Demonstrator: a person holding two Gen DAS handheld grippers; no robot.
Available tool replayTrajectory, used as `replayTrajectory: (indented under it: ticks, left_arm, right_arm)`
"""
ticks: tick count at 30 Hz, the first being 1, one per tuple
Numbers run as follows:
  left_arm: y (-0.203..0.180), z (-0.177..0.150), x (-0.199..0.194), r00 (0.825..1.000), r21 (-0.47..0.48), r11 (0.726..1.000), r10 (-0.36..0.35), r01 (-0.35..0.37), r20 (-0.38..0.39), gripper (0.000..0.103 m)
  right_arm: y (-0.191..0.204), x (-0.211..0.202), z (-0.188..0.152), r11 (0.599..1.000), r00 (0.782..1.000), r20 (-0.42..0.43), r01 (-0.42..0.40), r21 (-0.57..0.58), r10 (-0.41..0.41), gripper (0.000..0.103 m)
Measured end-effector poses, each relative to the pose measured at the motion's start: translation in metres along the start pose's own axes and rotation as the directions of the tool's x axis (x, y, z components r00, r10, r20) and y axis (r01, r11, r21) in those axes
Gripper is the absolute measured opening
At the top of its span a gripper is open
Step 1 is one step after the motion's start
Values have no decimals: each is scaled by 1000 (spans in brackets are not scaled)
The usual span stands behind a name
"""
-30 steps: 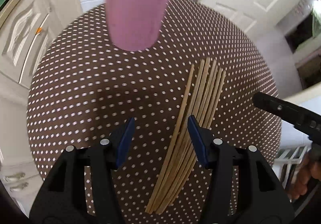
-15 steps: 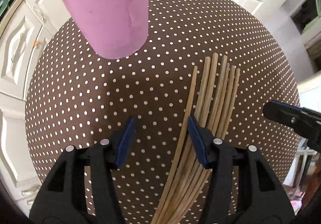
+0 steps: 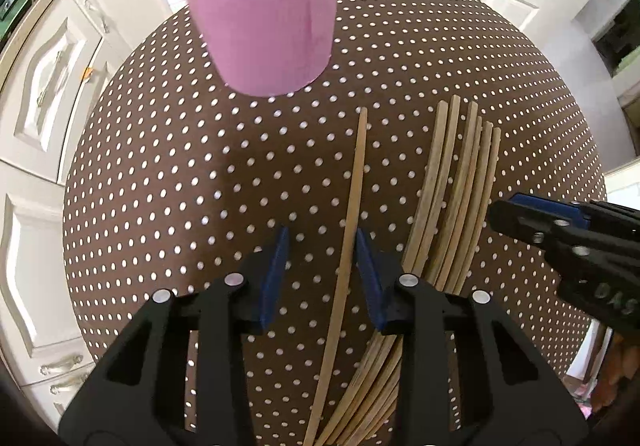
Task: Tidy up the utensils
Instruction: 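Move the left tool back down over the chopstick pile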
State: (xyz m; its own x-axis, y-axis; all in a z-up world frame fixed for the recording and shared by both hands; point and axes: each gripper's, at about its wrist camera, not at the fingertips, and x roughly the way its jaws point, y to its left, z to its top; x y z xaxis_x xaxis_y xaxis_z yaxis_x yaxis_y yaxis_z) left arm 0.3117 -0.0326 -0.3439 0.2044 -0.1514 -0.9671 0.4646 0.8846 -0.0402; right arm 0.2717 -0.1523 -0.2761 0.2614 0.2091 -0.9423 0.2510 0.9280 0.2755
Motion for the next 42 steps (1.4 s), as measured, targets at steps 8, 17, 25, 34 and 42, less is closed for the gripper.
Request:
replayTrajectory:
  ticks: [8, 17, 25, 34, 42]
  left_arm:
    - [21, -15, -13, 1000, -30, 999, -21, 21, -1, 35]
    - [36, -27, -17, 999, -28, 999, -33, 33, -5, 35]
    - [37, -15, -14, 999, -13, 999, -39, 39, -15, 35]
    - [47, 1, -12, 998, -14, 998, -59, 59, -24, 35]
    - [48, 19, -8, 998, 2, 999, -54, 54, -35, 36]
  right_arm:
    - [24, 9, -10, 990, 995, 34, 97, -99, -94, 28]
    - [24, 12, -21, 990, 994, 21, 106, -98, -104, 35]
    - [25, 17, -11, 979, 989, -45, 135, -152, -144, 36]
    - [-5, 15, 2, 997, 996, -68, 67, 25, -65, 32]
    - [22, 33, 14, 995, 995, -41, 95, -32, -96, 34]
